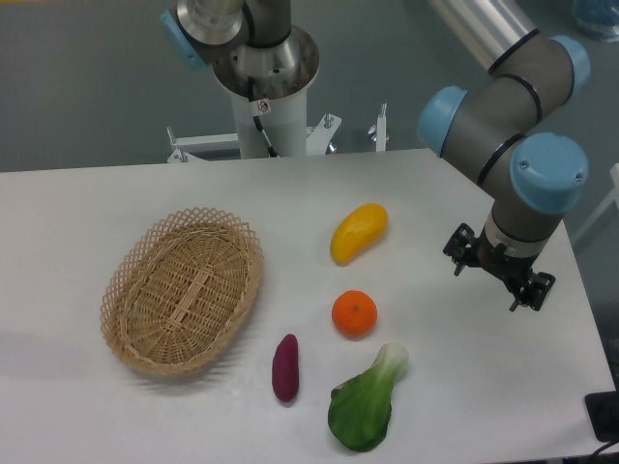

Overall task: Pick up the orange from the table
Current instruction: 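Move the open gripper over the orange and lower toward it, then close the gripper around the orange, then lift the held orange up off the table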

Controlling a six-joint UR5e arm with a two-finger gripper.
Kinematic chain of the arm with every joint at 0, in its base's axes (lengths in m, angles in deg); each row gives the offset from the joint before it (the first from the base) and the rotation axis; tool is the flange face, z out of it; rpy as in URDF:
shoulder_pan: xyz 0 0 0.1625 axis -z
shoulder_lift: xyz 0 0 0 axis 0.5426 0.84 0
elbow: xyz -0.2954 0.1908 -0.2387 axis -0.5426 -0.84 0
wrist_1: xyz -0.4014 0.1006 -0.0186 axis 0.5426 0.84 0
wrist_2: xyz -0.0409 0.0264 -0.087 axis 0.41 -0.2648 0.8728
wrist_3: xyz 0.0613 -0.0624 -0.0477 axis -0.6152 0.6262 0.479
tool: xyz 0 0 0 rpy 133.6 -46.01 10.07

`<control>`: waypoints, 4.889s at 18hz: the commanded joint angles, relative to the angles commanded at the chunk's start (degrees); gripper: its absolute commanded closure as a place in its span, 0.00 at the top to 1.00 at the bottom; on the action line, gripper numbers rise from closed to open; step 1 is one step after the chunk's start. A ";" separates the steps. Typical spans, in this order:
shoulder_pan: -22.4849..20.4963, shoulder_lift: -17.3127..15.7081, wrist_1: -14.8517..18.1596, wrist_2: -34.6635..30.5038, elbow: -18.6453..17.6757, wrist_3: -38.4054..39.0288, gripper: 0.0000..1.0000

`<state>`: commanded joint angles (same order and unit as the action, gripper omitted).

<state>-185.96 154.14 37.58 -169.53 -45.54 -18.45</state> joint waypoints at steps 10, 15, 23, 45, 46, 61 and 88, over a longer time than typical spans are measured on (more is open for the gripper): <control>0.18 -0.09 0.26 -0.09 -0.70 1.84 1.00; 0.88 -0.61 0.17 0.00 -3.24 6.50 1.00; 6.68 -4.39 -6.47 0.26 -11.94 17.04 1.00; 12.57 -1.50 -15.82 0.09 -20.92 20.74 1.00; 12.57 -1.41 -15.82 0.17 -20.92 20.74 1.00; 13.18 -0.52 -17.58 -0.18 -19.95 22.50 0.71; 6.24 -2.37 -3.78 0.09 -3.34 11.27 0.74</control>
<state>-179.72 151.77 33.80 -169.44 -48.89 -7.18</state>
